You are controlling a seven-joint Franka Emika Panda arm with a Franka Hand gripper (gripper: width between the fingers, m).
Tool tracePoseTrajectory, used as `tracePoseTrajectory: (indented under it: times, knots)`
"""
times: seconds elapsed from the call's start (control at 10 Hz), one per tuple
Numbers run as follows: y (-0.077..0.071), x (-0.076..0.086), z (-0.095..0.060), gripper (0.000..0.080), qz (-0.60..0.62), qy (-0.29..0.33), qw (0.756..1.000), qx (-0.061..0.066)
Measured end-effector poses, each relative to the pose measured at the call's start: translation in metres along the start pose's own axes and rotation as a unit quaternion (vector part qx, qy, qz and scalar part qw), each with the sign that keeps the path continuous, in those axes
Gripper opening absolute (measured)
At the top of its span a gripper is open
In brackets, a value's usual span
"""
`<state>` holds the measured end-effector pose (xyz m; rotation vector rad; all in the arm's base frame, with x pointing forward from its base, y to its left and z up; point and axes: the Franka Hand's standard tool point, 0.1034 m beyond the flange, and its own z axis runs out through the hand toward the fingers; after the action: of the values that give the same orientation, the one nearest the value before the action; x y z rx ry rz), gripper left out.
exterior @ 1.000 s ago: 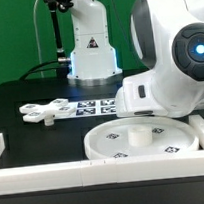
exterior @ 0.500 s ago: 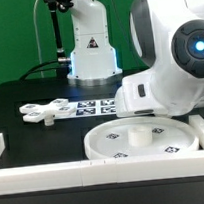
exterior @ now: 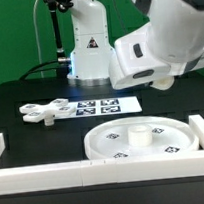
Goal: Assemble round table
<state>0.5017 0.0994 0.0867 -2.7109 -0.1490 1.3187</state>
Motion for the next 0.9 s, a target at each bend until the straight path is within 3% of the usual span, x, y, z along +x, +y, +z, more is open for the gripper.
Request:
tracePoseTrajectory:
  times: [0.2,0.4,0.6,0.8,0.9]
  knots:
    - [0.0,0.002,0.001,0.0409,0.0,0.006,1.0,0.0]
    - [0.001,0.013,-0.011,0.0409,-0.003,0.093,0.996,-0.004]
    - [0.01,0.007,-0.033,0.0409,-0.027,0.149,0.988,-0.009]
    - [0.012,0.002,-0.078,0.0409,-0.032,0.25,0.968,-0.017]
    - [0.013,0.0,-0.078,0.0409,-0.027,0.271,0.962,-0.017]
